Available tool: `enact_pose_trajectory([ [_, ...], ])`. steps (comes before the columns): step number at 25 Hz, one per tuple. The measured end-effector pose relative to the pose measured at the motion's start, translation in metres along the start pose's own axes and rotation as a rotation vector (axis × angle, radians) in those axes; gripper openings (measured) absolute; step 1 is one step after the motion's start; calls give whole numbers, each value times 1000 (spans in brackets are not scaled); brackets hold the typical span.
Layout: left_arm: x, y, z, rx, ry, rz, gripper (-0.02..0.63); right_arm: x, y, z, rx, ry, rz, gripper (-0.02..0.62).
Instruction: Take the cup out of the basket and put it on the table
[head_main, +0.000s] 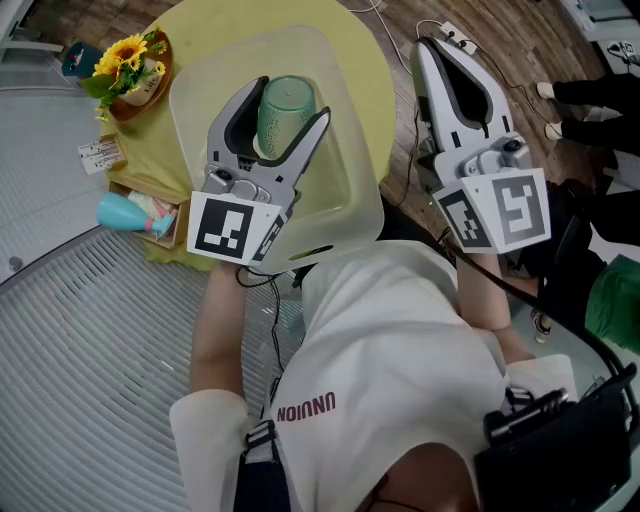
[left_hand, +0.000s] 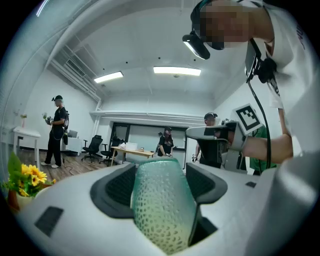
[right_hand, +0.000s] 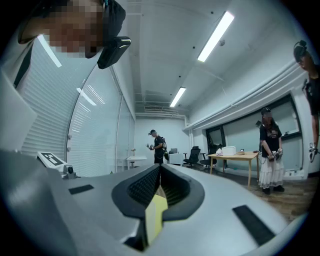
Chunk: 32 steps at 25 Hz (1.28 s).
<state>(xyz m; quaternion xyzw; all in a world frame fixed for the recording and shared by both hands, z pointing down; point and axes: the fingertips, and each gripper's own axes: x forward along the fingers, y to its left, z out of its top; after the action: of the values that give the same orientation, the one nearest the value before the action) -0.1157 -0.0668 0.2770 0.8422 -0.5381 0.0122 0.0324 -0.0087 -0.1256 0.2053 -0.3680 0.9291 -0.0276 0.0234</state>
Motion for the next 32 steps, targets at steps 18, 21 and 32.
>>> enact_pose_trajectory([
  [18, -8, -10, 27, 35, -86, -9, 330, 1, 2, 0, -15, 3, 12, 20],
  [21, -10, -12, 31, 58, -104, -21, 330, 1, 3, 1, -17, 3, 14, 20],
  [32, -15, -23, 49, 52, -150, -25, 330, 2, 5, -2, -19, 12, 20, 20],
])
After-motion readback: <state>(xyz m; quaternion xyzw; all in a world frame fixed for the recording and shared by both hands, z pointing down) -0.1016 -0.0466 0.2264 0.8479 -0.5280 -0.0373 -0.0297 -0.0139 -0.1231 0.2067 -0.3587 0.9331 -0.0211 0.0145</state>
